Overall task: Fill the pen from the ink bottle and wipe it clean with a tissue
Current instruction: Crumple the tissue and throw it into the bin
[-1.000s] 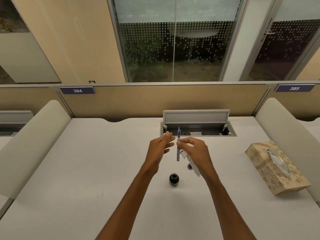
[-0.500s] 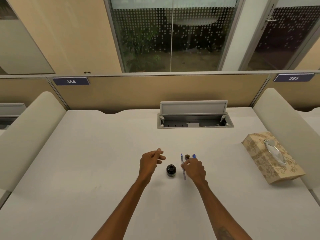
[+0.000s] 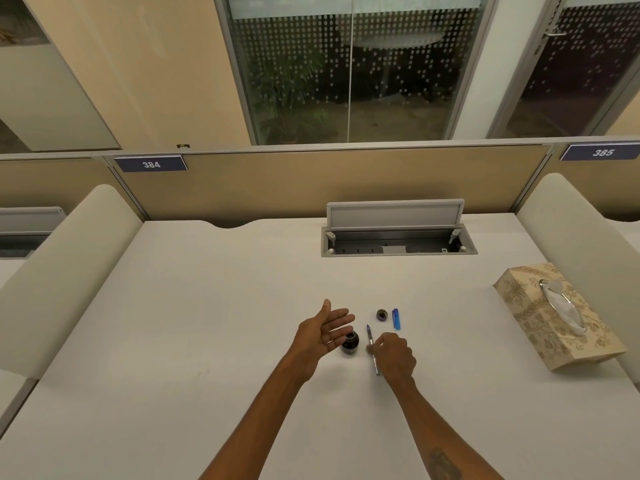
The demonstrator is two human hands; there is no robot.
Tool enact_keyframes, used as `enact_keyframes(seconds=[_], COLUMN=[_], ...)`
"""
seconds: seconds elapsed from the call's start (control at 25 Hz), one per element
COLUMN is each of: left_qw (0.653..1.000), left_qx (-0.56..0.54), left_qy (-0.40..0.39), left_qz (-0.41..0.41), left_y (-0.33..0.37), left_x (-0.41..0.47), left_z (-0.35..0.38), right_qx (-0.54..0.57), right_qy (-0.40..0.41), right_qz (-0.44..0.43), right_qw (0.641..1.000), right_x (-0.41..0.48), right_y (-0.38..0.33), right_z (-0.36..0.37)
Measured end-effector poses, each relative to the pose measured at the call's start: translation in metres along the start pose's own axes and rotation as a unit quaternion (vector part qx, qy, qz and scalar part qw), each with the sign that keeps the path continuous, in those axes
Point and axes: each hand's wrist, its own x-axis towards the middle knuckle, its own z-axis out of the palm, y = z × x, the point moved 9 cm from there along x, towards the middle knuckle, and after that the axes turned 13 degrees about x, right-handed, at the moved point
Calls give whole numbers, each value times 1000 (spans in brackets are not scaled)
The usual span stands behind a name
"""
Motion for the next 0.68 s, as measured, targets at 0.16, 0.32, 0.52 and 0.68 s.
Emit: enact_keyframes(seconds=[0.16,0.32,0.52,0.68], left_qw=[1000,998,992,976], left_qx=[1,24,63,90], left_qy=[4,32,20,71], left_qz=[12,39,103,184], left_y=[2,3,20,42], left_x=[-2,-3,-14,-21], left_z=[-2,-6,1,-8], right_qx=[89,348,681,743], right_qy=[36,22,-119,-108], right_qz=[-8,-52,27,20], right_qw=[995,936,722,661], right_x=[-3,-11,-34,-56], right_y=[-9,-55,-114,-137], right_z=[-15,-35,-25,-13])
